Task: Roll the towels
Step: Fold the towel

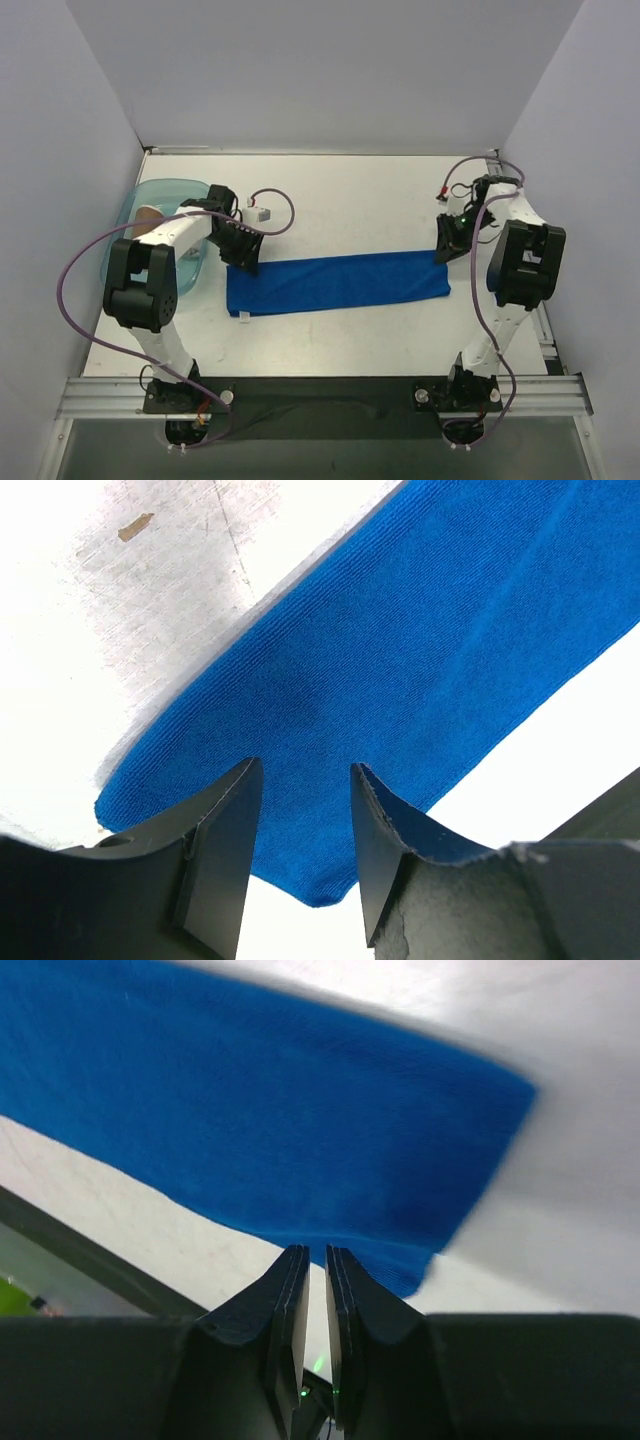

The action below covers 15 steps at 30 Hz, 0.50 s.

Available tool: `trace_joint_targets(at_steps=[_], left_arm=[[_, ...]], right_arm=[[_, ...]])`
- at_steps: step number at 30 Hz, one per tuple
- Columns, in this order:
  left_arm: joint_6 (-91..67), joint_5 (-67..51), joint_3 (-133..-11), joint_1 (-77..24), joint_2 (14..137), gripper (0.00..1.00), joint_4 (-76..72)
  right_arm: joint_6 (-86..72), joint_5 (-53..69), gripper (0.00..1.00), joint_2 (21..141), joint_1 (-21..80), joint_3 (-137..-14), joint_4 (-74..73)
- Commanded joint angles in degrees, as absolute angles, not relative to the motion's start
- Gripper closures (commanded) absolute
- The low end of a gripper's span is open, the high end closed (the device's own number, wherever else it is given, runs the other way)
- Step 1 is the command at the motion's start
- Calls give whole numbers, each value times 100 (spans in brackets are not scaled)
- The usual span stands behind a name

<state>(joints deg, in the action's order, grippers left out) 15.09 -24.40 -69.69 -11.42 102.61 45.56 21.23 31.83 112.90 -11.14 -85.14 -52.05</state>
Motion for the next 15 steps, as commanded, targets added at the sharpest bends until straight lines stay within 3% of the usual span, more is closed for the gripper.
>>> trace_joint_targets(at_steps=[1,15], left_arm=[[1319,-2663,-7119,-1143,10265,49,4342],[1318,-1978,-6899,-1187,10801,49,4175]], right_arm=[[2329,2954,86,11399,-660,-8087,-5722],[2487,1020,73,12023,-764,-8339,-5590]])
